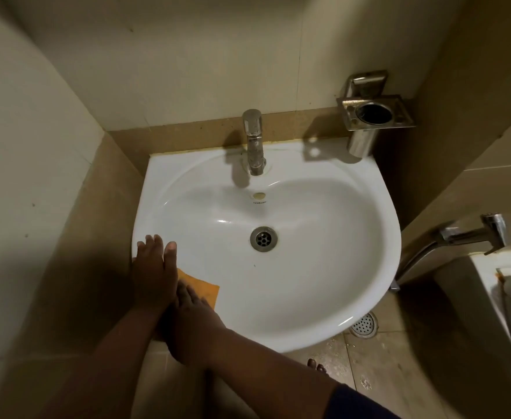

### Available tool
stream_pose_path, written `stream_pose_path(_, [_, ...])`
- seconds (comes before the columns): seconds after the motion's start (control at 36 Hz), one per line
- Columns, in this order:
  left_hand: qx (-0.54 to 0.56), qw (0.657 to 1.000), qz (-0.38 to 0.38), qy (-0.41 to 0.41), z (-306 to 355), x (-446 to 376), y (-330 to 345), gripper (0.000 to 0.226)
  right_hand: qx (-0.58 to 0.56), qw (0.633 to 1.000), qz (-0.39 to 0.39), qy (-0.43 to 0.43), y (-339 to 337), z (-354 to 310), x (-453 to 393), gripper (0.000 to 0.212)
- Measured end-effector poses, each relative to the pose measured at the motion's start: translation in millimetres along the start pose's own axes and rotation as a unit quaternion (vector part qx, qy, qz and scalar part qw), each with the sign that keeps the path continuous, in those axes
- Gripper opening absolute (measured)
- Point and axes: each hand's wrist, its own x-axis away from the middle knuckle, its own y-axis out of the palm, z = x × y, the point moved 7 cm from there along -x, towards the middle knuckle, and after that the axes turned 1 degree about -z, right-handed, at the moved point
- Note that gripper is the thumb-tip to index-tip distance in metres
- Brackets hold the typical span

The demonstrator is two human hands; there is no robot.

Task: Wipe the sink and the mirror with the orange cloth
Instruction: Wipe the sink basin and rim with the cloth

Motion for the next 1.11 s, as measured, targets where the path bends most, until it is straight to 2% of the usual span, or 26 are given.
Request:
stream_pose_path(0.11, [-0.025,1.000,0.006,0.018,1,-8,-1,0.079,0.004,1.000,0.005,0.016,-4,-2,-1,0.073])
stream_pose_path(0.22, [0.000,1.000,-0.003,0.006,-2,-21,-1,0.064,-0.032,0.999,0.020,0.034,-7,-6,-19,0.073])
stream_pose_path(0.31, [0.018,1.000,0.000,0.015,1,-30,-5,0.065,-0.089,0.994,0.031,0.048,-11,-7,-35,0.078])
stream_pose_path(0.42, [0.013,1.000,0.013,0.007,7,-38,-17,0.042,-0.164,0.984,0.034,0.068,-22,-9,-56,0.089])
stream_pose_path(0.5, [0.010,0.999,0.033,0.005,7,-46,-23,0.045,-0.193,0.977,0.038,0.083,-32,-6,-76,0.094])
stream_pose_path(0.64, [-0.020,1.000,0.007,0.002,11,-46,-25,0.049,-0.225,0.968,0.056,0.097,-41,-2,-90,0.096])
stream_pose_path(0.83, [-0.031,0.999,-0.023,-0.007,7,-47,-19,0.050,-0.209,0.975,0.037,0.065,-34,-4,-74,0.089])
stream_pose_path(1.11, [-0.054,0.998,-0.025,-0.004,0,-18,-4,0.051,-0.068,0.998,0.014,0.001,-3,1,-32,0.067])
